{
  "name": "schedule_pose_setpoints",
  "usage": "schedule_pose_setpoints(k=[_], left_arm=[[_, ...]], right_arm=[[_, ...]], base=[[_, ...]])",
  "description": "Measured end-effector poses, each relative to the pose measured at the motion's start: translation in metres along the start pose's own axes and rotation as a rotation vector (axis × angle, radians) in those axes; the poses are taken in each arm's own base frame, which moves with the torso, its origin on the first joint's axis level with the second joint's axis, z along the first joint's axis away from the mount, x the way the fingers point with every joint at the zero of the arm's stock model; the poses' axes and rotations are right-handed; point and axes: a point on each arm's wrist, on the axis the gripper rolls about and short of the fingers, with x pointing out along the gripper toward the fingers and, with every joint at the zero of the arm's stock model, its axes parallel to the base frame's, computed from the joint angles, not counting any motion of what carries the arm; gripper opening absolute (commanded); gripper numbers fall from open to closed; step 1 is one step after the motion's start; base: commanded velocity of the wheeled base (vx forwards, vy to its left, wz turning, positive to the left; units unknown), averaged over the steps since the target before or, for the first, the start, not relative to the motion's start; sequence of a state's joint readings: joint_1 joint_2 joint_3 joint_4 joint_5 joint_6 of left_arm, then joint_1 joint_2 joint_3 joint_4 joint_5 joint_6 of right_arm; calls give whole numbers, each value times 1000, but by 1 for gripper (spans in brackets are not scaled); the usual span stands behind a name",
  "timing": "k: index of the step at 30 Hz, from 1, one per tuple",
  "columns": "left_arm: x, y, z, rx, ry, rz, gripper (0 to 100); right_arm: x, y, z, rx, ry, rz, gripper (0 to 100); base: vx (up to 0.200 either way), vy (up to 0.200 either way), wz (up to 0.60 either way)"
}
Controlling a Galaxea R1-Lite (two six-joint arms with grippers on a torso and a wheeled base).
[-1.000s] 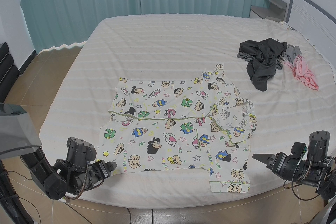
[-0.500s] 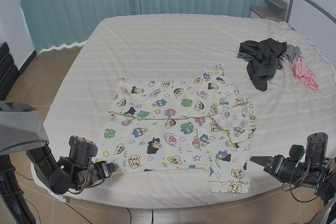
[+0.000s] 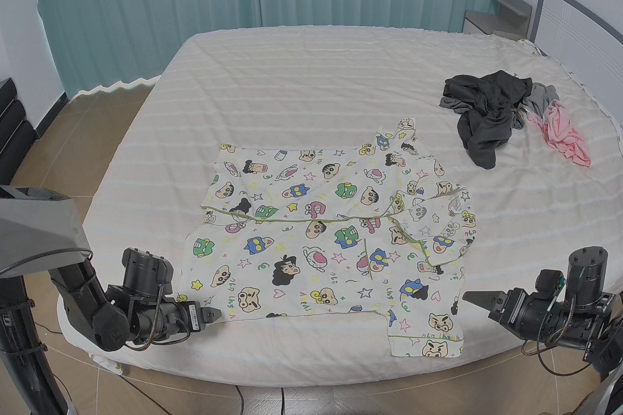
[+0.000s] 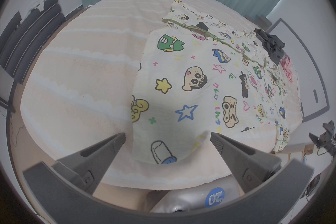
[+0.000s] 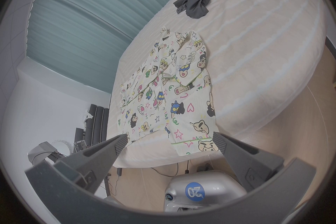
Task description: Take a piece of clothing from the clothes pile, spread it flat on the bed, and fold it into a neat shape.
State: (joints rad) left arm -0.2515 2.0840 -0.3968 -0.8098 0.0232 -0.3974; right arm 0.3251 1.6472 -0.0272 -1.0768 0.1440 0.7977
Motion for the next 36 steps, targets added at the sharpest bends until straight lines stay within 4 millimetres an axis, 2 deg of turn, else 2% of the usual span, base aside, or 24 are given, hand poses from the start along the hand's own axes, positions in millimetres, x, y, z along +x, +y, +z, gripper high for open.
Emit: schedule_pose_setpoints(k=[11,12,19,25,36], left_arm=[[12,-4,5,25,11,-53,100],[12,-4,5,30,11,-54,0],[13,-1,5,38,20,-47,0],[11,12,6,23,35,-10,0],[-4,23,14,8,29,18,0]], right_arm=[[-1,-2,-2,2,7,-7,100],[-1,-2,-2,2,7,-7,100],[6,-7,-4,8,36,-43,100],[18,-14,-6,5,69,-88,100],[44,-32,-12,-113,117,-148,100]], base=[[0,0,0],[0,0,0],[0,0,0],[0,0,0],[0,0,0]])
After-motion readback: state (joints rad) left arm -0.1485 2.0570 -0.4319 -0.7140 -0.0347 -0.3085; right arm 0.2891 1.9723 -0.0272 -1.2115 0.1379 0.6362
